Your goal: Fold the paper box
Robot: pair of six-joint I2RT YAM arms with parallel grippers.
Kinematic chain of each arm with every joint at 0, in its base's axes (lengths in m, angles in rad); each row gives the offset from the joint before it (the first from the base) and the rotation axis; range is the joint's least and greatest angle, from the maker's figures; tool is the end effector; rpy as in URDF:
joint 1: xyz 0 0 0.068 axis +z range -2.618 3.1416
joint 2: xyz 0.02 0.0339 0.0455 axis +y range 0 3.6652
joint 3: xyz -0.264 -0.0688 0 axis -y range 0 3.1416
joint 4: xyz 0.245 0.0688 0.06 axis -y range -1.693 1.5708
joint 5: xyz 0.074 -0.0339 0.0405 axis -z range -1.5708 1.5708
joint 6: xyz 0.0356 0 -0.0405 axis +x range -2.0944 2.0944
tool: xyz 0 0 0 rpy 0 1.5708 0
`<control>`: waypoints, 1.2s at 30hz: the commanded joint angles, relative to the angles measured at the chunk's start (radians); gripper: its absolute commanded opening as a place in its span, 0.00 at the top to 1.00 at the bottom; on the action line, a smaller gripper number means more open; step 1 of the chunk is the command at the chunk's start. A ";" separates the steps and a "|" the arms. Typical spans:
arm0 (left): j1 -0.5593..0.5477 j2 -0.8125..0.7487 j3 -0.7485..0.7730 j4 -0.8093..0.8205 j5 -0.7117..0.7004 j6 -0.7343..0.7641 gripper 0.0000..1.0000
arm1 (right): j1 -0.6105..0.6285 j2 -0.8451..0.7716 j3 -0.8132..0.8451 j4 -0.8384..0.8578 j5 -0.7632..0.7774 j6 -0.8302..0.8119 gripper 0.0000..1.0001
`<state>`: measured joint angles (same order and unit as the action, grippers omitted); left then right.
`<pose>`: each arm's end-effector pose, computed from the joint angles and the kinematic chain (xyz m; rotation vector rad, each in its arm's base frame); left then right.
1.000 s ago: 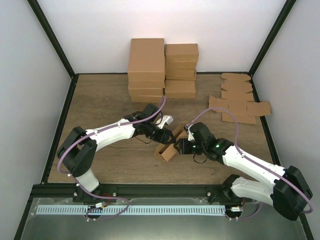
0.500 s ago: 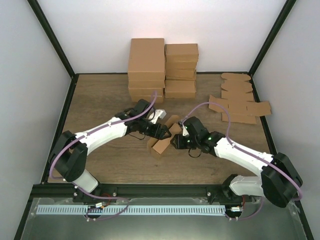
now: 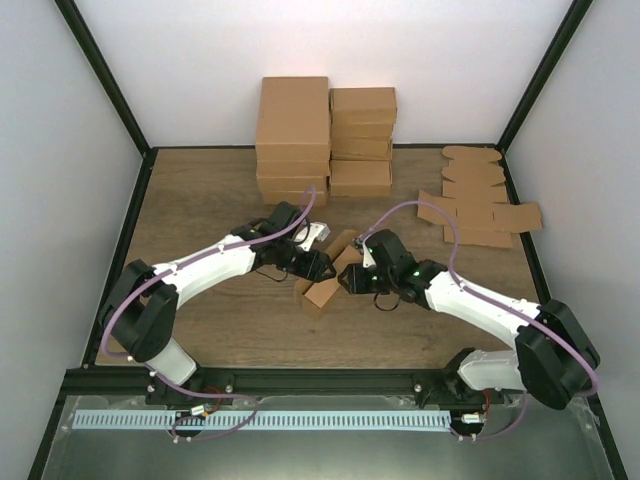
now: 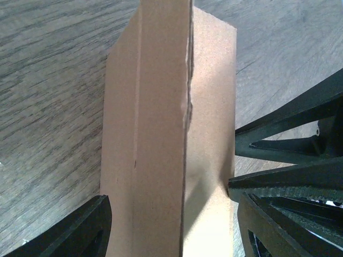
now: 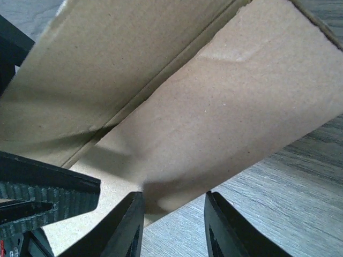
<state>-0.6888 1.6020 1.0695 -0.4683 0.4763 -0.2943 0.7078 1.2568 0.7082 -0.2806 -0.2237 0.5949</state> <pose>0.2419 -0.2203 0.2157 0.7184 2.6133 -0.9524 0.1865 0.1700 0.2079 -0.2558 2.5468 0.8312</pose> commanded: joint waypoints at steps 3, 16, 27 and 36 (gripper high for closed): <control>0.001 0.015 -0.023 -0.014 -0.026 0.027 0.33 | -0.008 0.044 0.005 0.062 -0.033 -0.001 0.70; -0.005 0.018 -0.040 -0.014 -0.007 0.027 0.33 | -0.008 0.106 -0.057 0.132 -0.100 0.002 0.72; -0.012 -0.001 -0.025 -0.037 0.021 0.029 0.28 | -0.008 0.158 -0.095 0.199 -0.136 0.015 0.74; -0.060 0.004 0.040 -0.102 0.030 0.048 0.20 | -0.008 0.140 -0.116 0.224 -0.145 0.023 0.74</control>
<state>-0.7136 1.6100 1.0565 -0.5644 0.4629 -0.2604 0.6930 1.3712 0.6308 0.0330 -0.3645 0.6182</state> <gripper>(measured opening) 0.798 0.265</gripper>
